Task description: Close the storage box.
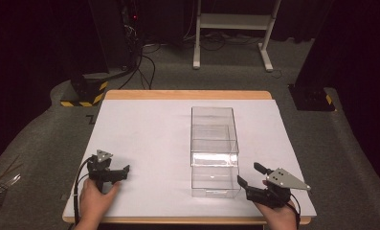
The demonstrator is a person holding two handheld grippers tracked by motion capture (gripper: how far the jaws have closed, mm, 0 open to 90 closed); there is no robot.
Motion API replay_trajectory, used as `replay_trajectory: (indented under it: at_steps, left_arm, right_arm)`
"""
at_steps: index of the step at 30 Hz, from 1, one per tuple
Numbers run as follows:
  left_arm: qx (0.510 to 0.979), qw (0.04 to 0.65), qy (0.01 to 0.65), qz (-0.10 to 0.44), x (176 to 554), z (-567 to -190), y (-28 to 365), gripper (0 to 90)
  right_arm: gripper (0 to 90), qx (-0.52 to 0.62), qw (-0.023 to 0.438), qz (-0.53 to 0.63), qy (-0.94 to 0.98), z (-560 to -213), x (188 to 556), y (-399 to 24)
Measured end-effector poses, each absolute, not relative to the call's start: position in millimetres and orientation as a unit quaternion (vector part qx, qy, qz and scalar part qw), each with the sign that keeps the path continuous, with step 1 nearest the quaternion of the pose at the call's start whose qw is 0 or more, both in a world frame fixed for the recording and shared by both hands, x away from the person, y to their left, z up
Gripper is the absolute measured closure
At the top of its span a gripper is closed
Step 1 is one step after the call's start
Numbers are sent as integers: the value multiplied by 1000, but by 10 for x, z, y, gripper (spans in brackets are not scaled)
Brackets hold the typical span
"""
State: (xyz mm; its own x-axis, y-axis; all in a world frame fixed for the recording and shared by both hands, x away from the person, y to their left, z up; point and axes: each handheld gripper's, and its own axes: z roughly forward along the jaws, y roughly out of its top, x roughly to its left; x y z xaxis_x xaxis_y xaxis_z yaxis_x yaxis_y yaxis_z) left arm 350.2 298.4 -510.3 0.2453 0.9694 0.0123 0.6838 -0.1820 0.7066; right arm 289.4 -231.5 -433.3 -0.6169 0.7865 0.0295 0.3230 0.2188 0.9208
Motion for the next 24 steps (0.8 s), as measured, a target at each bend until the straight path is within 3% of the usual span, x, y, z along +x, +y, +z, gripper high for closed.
replay_trajectory:
  at_steps: [24]
  left_arm:
    - [730,298,566,238,3505,-5103,2985,6]
  right_arm:
    - [233,355,209,506,758,-4392,2743,-2196]
